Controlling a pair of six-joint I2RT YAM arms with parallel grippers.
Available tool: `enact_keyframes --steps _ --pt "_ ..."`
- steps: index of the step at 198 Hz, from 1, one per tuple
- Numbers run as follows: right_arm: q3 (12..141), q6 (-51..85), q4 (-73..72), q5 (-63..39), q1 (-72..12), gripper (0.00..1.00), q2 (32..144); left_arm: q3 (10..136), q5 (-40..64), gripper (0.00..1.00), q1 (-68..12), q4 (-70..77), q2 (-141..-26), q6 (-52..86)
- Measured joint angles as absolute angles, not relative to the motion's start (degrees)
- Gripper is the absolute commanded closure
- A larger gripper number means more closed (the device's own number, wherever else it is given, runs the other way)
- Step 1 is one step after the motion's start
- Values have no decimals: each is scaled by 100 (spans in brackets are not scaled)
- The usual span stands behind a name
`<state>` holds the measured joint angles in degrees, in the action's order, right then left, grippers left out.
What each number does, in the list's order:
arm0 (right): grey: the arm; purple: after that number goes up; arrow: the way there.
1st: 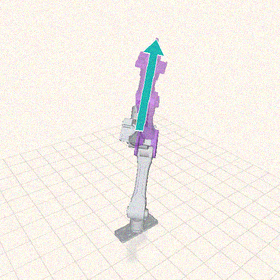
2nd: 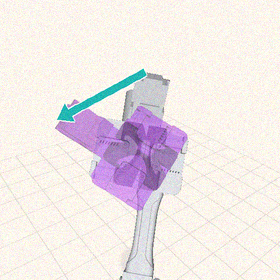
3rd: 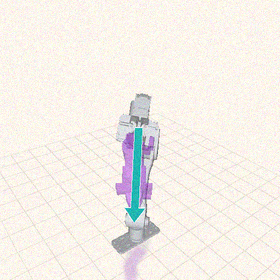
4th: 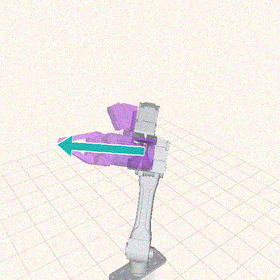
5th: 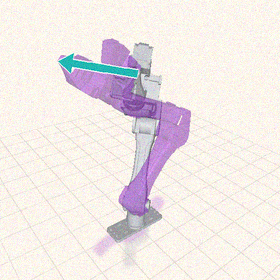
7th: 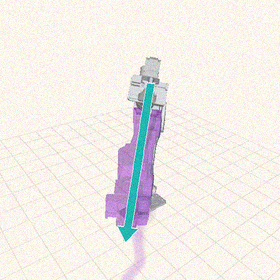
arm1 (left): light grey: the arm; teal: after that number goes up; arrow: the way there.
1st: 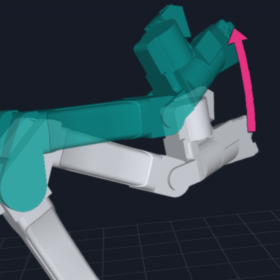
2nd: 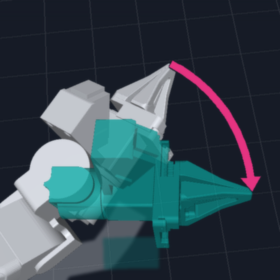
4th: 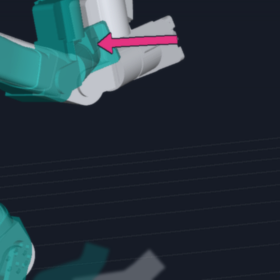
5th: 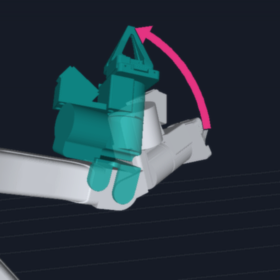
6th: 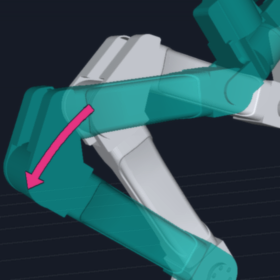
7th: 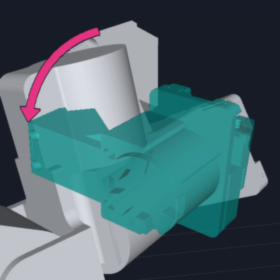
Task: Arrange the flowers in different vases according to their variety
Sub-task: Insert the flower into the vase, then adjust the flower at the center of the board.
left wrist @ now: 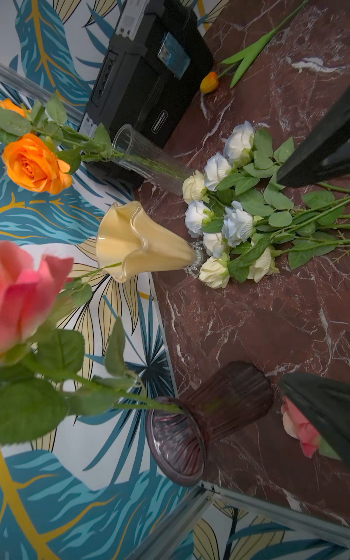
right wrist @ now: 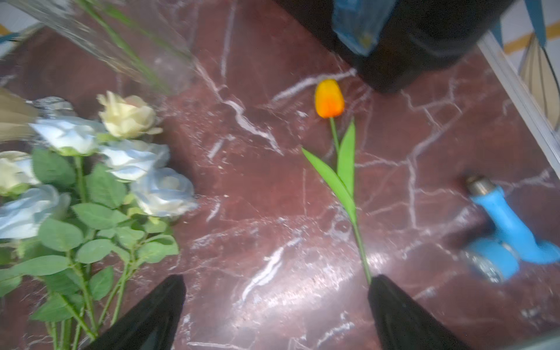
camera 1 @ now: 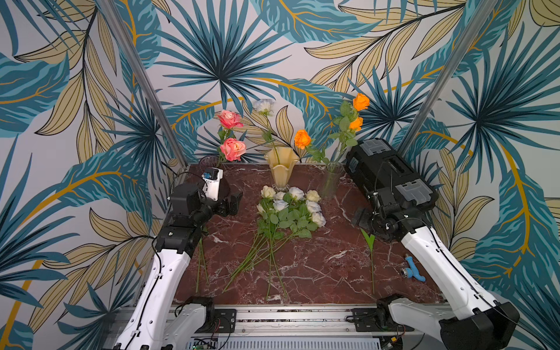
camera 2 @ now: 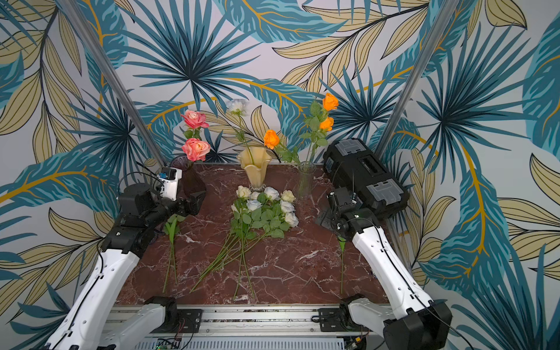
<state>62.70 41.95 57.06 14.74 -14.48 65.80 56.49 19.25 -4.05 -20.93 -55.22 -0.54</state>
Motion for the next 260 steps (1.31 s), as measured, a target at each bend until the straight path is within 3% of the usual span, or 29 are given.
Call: enact_keyframes --steps 110,260 --pt "4007 6003 5852 1649 -1448 7 6080 5527 2088 0 -749 -2093 -5734 -54" --pt "3304 5843 4007 1702 -1741 6 7199 5511 2080 0 -784 -2150 -5730 -60"
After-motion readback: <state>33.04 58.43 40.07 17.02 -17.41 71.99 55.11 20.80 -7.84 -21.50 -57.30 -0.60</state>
